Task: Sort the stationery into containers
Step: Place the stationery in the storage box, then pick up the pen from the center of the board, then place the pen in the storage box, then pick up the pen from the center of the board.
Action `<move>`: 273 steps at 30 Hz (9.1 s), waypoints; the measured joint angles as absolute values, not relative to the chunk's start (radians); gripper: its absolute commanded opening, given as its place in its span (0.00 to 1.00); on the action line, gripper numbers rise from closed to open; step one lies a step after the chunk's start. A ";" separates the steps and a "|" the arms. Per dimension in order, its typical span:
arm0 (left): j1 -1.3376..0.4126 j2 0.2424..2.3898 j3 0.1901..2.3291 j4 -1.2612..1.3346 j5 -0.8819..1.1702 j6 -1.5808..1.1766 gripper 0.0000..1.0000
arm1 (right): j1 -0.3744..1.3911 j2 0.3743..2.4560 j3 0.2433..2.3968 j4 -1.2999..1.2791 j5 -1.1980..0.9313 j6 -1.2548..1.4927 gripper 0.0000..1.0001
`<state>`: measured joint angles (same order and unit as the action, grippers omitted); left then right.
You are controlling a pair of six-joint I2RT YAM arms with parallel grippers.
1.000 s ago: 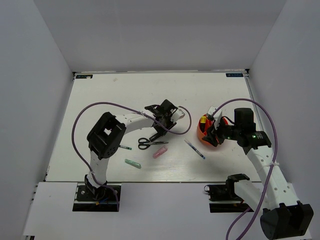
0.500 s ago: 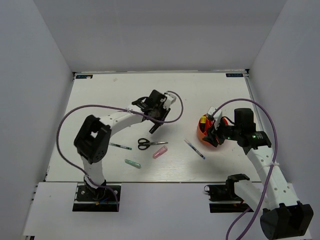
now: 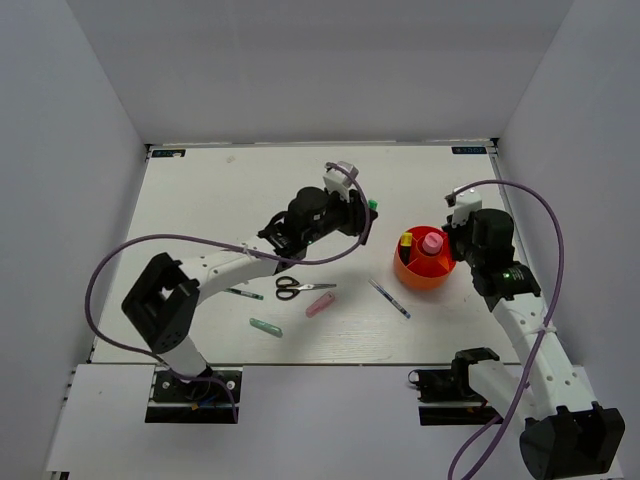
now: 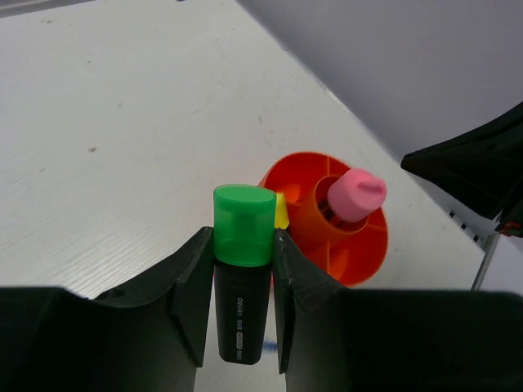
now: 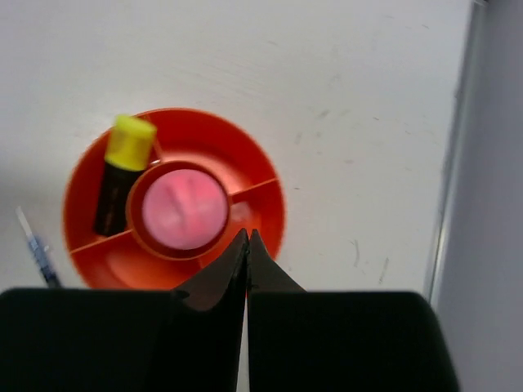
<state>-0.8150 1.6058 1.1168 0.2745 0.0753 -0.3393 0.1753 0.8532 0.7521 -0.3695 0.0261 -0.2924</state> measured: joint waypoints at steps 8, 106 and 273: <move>-0.888 1.782 1.117 0.601 0.036 -0.435 0.00 | 0.170 0.851 0.736 -0.284 0.245 -0.204 0.00; -0.855 1.113 0.957 -0.527 -0.158 -0.284 0.96 | 0.308 1.123 1.098 -0.772 -0.571 -0.419 0.20; -0.244 0.774 0.595 -0.598 0.388 -0.303 0.99 | 0.020 1.216 0.803 0.072 -0.393 -0.212 0.49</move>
